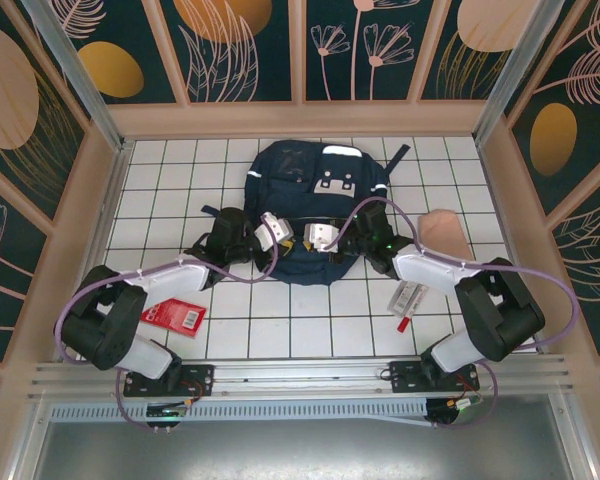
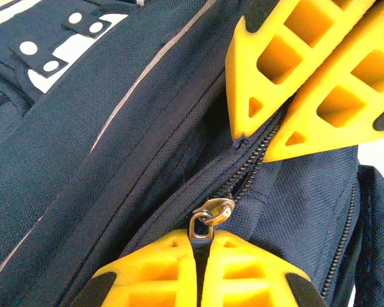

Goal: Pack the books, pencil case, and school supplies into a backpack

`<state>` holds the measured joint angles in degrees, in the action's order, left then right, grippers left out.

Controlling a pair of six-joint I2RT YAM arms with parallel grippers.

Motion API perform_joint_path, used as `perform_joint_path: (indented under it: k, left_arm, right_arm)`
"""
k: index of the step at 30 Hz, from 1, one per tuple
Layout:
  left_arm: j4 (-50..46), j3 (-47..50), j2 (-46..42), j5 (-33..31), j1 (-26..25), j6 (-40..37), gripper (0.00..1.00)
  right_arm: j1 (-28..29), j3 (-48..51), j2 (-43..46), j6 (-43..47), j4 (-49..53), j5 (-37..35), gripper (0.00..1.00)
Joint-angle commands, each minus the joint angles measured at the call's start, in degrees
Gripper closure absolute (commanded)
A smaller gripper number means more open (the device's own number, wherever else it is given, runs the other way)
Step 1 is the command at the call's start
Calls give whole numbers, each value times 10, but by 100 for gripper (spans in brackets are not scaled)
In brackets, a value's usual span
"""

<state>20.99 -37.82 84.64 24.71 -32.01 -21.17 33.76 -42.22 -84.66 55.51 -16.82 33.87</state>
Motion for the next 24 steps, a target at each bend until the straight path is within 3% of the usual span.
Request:
perform_joint_path:
  k: [1, 7, 12, 17, 19, 20, 22, 24]
  left_arm:
    - [36, 20, -24, -67, 10, -6, 100]
    - [29, 52, -69, -114, 14, -7, 100]
    - [24, 68, -88, -135, 48, -4, 100]
    - [48, 82, -93, -213, 68, 11, 100]
    - [43, 82, -97, -147, 67, -6, 100]
    - [47, 86, -99, -98, 66, -13, 100]
    - [49, 88, -103, -52, 57, -14, 100]
    - [41, 84, -105, -50, 40, -19, 100]
  right_arm:
    - [12, -2, 38, 26, 25, 37, 100]
    - [-6, -15, 54, 63, 90, -15, 100]
    - [-21, 1, 72, 62, 97, -26, 100]
    - [-21, -14, 76, 60, 133, -32, 100]
    - [-20, -10, 83, 31, 111, -22, 70]
    - [-15, -5, 89, 9, 84, -12, 62]
    - [5, 4, 96, -49, 22, 9, 53]
    - [31, 4, 86, -104, -34, 14, 48]
